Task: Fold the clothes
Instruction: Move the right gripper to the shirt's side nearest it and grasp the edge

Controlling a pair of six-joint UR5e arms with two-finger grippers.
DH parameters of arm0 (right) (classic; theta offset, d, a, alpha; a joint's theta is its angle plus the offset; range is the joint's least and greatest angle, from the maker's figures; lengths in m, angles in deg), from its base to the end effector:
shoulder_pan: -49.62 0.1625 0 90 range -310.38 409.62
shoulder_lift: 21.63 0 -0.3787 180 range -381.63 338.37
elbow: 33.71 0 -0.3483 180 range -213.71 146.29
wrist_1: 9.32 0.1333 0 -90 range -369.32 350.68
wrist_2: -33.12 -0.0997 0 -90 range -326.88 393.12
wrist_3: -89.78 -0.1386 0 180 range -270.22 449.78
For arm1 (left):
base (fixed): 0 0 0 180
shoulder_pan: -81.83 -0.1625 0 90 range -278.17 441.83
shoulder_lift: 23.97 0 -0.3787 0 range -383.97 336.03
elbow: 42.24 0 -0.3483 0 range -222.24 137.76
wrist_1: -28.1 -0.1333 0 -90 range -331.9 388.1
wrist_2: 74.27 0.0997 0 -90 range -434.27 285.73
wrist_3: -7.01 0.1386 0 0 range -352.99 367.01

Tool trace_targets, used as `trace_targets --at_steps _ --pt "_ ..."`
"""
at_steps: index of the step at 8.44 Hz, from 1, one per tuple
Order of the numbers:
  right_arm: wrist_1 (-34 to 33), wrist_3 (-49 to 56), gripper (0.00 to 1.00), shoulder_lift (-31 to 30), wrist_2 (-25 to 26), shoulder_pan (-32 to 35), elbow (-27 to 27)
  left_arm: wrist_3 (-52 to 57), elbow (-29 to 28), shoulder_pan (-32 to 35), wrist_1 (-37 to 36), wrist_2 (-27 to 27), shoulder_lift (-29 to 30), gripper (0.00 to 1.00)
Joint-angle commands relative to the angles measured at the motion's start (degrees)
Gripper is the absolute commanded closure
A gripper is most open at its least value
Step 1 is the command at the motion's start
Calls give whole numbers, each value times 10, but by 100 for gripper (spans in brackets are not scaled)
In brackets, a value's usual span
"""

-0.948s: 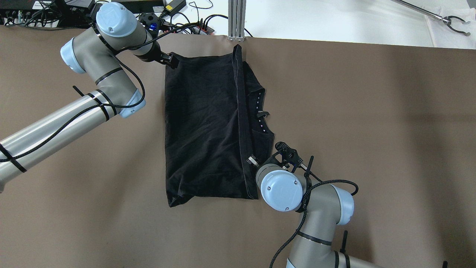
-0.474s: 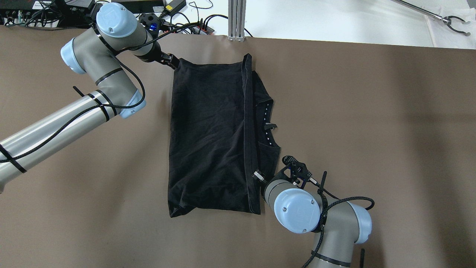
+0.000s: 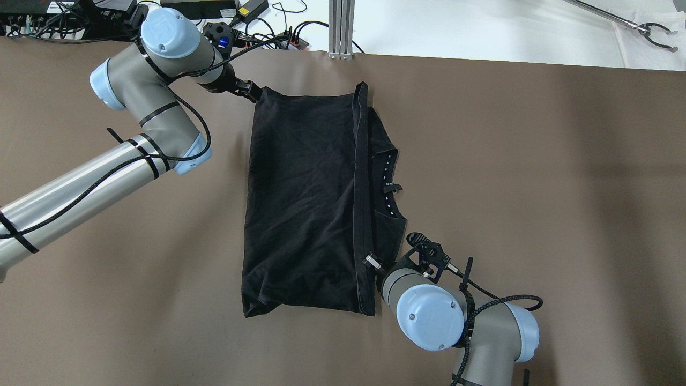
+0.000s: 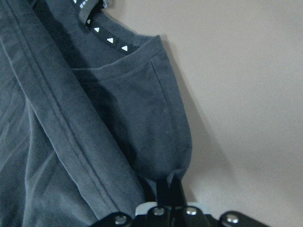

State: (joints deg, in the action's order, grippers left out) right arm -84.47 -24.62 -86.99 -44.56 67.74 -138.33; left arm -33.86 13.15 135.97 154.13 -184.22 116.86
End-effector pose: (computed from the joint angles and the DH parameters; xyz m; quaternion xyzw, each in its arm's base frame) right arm -0.5155 -0.3401 0.2849 0.0706 -0.4568 0.3665 0.8075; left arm 0.3943 -0.6923 0.3053 0.2435 0.3911 0.0376 0.8868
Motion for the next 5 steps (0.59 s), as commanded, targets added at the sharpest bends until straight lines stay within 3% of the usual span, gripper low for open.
trace_targets --at_steps 1,5 --pt "-2 76 6 0 28 -4 0 -3 2 -1 0 0 -3 0" --pt "-29 159 6 30 30 21 4 -18 9 -9 0 0 -4 0"
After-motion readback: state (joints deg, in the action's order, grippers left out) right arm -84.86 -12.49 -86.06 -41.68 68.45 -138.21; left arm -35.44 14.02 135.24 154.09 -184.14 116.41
